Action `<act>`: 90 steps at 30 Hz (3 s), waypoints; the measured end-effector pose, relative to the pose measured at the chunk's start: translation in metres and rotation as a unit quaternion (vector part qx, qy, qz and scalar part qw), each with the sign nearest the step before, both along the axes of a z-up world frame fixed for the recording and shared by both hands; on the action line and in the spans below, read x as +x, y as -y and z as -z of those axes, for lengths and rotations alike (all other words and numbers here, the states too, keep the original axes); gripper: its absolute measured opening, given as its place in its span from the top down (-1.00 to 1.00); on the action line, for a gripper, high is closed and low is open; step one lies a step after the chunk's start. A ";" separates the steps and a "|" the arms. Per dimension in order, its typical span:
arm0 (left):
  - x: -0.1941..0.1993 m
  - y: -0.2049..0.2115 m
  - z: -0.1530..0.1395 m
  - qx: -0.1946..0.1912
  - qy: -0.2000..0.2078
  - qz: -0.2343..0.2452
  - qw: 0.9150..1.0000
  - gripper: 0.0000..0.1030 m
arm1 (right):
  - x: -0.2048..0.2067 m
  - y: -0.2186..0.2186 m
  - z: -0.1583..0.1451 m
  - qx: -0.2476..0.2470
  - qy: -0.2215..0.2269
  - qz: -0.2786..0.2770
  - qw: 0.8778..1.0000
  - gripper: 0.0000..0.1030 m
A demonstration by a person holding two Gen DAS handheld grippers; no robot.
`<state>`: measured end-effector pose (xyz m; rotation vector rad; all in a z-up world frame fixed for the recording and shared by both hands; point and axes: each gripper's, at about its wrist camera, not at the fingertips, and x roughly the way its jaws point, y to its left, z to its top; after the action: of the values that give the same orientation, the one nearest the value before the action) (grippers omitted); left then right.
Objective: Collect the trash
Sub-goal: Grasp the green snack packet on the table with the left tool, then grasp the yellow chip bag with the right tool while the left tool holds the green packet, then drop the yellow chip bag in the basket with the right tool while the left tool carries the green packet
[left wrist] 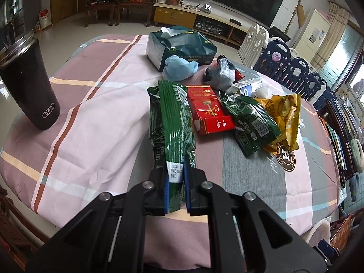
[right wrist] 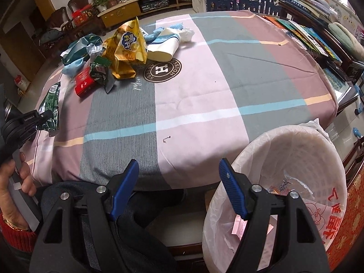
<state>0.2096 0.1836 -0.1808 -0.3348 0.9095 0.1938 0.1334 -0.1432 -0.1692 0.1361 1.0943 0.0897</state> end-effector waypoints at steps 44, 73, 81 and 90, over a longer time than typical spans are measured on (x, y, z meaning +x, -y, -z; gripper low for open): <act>-0.002 -0.026 0.020 -0.070 -0.029 -0.050 0.996 0.78 | 0.167 -0.149 -0.024 -0.062 0.092 -0.100 0.989 -0.39; 0.003 -0.031 0.032 -0.103 -0.045 -0.054 0.992 0.78 | 0.217 -0.126 0.021 -0.065 0.045 0.005 0.997 0.08; -0.001 -0.034 0.026 -0.107 -0.024 -0.063 0.992 0.78 | 0.184 -0.091 -0.004 -0.030 0.091 0.041 0.995 0.37; -0.004 -0.018 0.002 -0.102 0.047 -0.021 0.993 0.78 | 0.108 -0.014 -0.035 -0.002 0.145 0.100 0.984 0.37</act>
<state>0.2060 0.2015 -0.1829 -0.5487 0.8315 0.1218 0.2412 -0.1291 -0.1340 0.2209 0.7859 -0.0721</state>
